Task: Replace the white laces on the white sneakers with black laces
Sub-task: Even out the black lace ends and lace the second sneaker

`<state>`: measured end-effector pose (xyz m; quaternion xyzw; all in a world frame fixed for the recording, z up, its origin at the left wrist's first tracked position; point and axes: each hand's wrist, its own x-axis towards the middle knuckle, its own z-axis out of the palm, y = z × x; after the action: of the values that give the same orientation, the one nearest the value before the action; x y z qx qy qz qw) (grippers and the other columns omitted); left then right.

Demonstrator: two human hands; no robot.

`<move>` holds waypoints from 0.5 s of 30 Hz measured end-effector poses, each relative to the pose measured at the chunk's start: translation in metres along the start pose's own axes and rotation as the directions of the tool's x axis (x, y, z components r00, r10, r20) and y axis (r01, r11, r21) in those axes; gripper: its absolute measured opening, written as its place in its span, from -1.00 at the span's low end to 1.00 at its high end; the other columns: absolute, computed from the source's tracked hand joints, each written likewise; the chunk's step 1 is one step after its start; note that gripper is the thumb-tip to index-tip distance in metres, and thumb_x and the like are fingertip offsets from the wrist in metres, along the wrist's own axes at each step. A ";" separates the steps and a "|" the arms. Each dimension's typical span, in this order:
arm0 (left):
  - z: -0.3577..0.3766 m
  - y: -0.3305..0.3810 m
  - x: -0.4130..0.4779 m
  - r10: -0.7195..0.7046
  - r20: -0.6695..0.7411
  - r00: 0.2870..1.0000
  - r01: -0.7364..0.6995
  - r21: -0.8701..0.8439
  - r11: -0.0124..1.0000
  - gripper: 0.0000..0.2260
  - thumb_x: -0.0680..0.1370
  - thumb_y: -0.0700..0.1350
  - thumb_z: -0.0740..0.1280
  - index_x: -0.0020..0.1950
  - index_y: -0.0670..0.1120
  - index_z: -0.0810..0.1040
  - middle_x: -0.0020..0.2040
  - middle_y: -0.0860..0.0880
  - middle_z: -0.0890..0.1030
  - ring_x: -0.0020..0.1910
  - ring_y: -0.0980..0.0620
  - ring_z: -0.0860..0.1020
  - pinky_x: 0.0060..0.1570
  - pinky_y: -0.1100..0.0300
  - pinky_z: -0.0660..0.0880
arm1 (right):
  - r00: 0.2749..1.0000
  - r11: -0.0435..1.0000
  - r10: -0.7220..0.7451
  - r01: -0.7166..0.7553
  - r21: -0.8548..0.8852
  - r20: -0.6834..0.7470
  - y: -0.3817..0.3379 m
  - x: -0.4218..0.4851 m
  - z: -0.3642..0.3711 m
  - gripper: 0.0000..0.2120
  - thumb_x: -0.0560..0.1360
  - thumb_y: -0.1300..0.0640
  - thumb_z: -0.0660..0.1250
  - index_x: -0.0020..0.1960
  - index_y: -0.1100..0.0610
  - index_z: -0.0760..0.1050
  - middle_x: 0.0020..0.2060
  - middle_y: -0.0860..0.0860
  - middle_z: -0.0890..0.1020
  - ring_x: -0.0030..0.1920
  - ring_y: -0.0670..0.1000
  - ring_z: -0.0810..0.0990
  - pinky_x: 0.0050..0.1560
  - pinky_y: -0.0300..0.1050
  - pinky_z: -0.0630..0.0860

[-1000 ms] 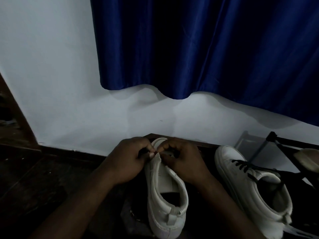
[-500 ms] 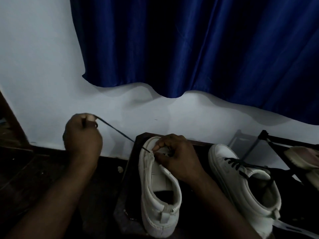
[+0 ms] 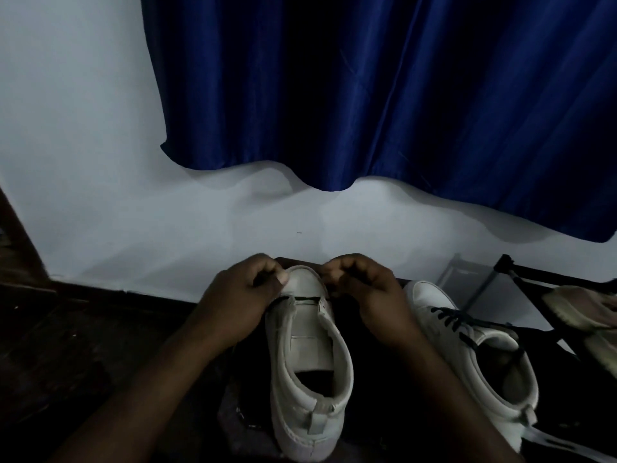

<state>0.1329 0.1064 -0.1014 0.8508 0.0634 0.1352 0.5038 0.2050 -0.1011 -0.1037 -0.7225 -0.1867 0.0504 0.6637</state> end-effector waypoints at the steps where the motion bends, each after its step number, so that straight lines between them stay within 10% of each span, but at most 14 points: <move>1: -0.001 -0.002 0.000 0.006 0.034 0.999 -0.007 0.040 0.999 -0.91 0.60 0.02 0.40 -0.09 0.10 0.63 -0.20 0.17 0.66 -0.22 0.24 0.58 -0.15 0.19 0.48 | 0.998 0.999 0.028 -0.026 0.024 -0.062 0.000 0.000 -0.002 -0.89 0.62 0.23 0.36 -0.02 0.19 0.66 -0.03 0.20 0.74 -0.02 0.11 0.68 0.08 0.08 0.59; 10: -0.009 -0.009 0.001 0.086 0.124 0.988 -0.114 0.242 0.964 -0.86 0.55 -0.09 0.47 -0.16 0.12 0.60 -0.18 0.19 0.66 -0.14 0.29 0.58 -0.17 0.33 0.41 | 0.997 0.805 0.053 -0.012 -0.593 0.052 -0.004 -0.014 -0.008 -0.80 0.61 -0.17 0.35 -0.05 -0.07 0.57 -0.19 -0.11 0.71 -0.18 -0.15 0.66 -0.07 -0.11 0.57; 15: -0.005 -0.006 0.000 0.122 0.024 0.992 -0.122 0.364 0.924 -0.81 0.59 -0.18 0.36 -0.16 0.09 0.53 -0.12 0.11 0.57 -0.08 0.07 0.55 -0.07 0.13 0.45 | 0.998 0.964 0.051 -0.061 -0.258 -0.048 -0.018 -0.018 -0.007 -0.82 0.64 0.09 0.38 -0.10 0.16 0.59 -0.42 0.04 0.55 -0.46 -0.04 0.43 -0.42 -0.15 0.38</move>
<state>0.1314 0.1136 -0.1049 0.9318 0.0340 0.1515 0.3280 0.1872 -0.1123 -0.0884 -0.8090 -0.1577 0.0295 0.5654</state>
